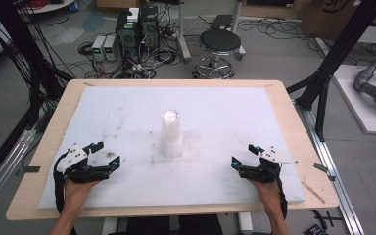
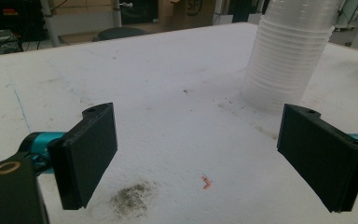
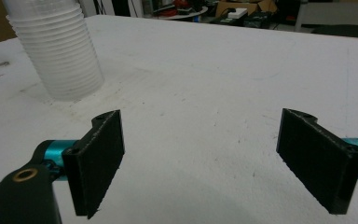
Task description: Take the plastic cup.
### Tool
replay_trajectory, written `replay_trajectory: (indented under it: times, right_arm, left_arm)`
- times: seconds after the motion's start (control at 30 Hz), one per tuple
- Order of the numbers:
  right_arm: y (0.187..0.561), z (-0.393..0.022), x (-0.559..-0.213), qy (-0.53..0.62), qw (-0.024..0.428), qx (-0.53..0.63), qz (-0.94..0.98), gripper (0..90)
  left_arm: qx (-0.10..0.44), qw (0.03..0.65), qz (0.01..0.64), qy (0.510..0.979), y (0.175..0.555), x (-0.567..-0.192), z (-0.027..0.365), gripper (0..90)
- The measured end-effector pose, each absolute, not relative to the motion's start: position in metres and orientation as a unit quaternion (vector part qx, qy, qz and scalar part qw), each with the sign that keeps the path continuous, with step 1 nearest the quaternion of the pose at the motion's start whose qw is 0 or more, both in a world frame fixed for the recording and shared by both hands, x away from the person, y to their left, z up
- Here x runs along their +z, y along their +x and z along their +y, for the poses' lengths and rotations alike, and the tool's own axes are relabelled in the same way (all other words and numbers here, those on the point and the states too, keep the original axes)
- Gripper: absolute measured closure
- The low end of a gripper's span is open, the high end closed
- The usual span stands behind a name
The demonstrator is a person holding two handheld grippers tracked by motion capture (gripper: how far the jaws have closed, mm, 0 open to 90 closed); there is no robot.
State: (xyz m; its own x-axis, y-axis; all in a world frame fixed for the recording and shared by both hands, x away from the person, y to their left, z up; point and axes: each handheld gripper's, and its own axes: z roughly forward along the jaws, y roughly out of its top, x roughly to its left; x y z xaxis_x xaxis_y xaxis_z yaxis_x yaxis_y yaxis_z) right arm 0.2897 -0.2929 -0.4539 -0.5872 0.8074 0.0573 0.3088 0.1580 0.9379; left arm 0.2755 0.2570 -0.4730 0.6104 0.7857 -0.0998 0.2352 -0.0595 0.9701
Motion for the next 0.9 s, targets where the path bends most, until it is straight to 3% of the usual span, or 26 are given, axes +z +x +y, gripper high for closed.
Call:
replay_trajectory:
  times: [0.47,0.9]
  right_arm:
    - [0.287,-0.292,-0.454,0.378,0.245,0.524,0.722,15.0]
    - [0.289,-0.293,-0.454,0.38,0.238,0.525,0.723,15.0]
  left_arm:
    - [0.225,0.591,0.37,0.681,0.277,-0.467,0.26,11.6]
    - [0.217,0.62,0.279,0.7,0.298,-0.388,0.246,11.5]
